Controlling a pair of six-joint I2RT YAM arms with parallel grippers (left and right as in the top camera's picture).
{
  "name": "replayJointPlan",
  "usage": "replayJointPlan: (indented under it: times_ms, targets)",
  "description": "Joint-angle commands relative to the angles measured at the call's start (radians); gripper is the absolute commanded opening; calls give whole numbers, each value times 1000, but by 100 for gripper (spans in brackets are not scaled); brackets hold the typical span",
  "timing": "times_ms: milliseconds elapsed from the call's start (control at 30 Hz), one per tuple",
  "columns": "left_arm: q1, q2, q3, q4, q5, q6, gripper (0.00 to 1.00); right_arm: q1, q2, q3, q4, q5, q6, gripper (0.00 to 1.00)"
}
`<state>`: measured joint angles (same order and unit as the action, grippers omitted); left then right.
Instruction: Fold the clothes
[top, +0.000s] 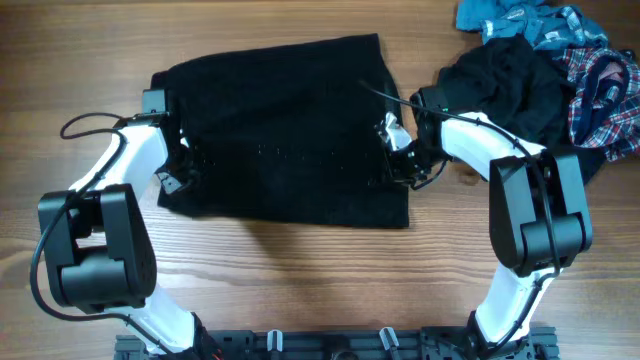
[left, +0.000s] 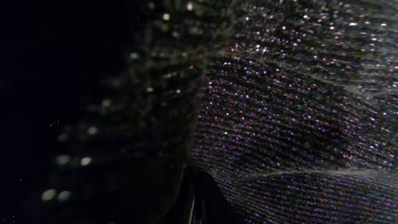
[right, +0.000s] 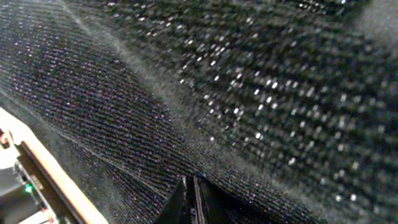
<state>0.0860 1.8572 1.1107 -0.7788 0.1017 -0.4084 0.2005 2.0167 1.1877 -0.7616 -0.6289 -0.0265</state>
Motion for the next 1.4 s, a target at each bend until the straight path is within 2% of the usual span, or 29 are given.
replayJointPlan:
  times_ms: [0,300,633,967,1067,1100,1233,1333,1367]
  targets:
    - [1,60,-68,-80,40,-19,6,6,21,-37,-52,70,1,4]
    - [1,60,-68,-211,51,-18,7,10,21,-37,-148,40,0,4]
    - [1,60,-73,-300,51,-18,5,87,19,-37,-211,21,4,4]
    - [-4,55,-85,-234,47,-14,4,101,1,-19,-153,26,4,4]
    - [-4,36,-78,-208,47,-14,18,101,-21,51,-162,55,3,4]
    - [-4,24,-71,-208,47,-12,29,101,-34,98,-180,65,0,4]
    - [-4,-31,-57,-209,51,58,61,101,-49,205,-232,115,0,4]
    - [-4,-87,-55,-208,66,118,85,100,-51,282,-263,121,-1,4]
    - [-4,-109,-51,-209,65,118,90,100,-51,301,-270,121,-1,4]
